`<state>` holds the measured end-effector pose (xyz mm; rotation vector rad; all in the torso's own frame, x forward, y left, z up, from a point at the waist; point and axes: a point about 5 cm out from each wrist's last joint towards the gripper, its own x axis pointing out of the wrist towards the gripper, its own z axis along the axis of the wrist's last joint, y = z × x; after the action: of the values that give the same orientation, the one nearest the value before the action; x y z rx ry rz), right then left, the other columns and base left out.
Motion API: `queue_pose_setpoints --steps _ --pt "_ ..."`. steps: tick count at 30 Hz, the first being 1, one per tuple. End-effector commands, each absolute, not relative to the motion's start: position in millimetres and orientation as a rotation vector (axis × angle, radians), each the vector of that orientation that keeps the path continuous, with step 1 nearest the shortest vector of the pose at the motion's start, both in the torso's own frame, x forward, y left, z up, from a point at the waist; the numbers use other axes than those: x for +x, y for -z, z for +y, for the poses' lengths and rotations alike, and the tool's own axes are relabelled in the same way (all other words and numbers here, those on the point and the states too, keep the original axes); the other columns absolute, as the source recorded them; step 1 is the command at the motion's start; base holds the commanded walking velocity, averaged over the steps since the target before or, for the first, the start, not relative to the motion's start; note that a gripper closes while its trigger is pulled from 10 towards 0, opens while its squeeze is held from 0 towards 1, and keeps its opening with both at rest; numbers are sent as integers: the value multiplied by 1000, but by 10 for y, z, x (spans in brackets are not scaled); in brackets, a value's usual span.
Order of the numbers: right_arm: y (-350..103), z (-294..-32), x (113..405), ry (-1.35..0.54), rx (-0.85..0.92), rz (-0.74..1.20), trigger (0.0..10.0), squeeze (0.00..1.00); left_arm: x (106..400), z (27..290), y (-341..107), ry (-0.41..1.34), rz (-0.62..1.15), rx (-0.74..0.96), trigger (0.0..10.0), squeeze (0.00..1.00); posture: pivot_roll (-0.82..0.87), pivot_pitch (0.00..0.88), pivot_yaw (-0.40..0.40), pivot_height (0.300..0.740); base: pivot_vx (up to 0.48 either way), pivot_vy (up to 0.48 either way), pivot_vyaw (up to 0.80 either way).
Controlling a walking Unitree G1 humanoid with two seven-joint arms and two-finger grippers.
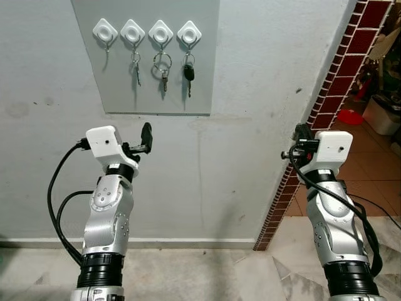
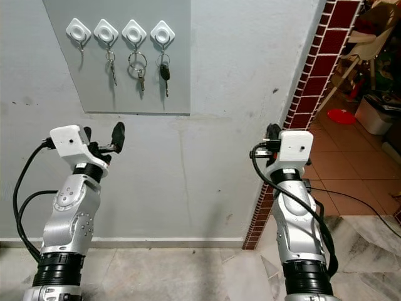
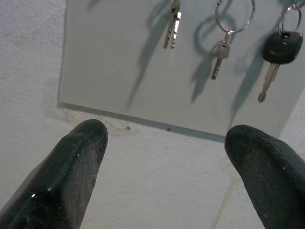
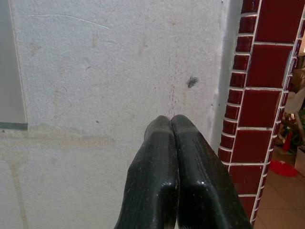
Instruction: Hang keys on a hook
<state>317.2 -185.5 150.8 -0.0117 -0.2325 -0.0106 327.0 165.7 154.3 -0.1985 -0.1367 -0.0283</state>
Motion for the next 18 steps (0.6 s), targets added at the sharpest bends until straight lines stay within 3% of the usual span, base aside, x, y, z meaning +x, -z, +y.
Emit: queue_pose_setpoints --steps 1,18 --pt "-1543 -1855 3170 14 -10 -254 10000 0 3308 1645 -1575 48 -133 -188 10000 0 10 0 26 740 0 0 0" --pt "-1512 -1827 3190 21 -16 -253 10000 0 3416 1604 -1577 104 -122 -213 10000 0 1 0 47 740 0 0 0"
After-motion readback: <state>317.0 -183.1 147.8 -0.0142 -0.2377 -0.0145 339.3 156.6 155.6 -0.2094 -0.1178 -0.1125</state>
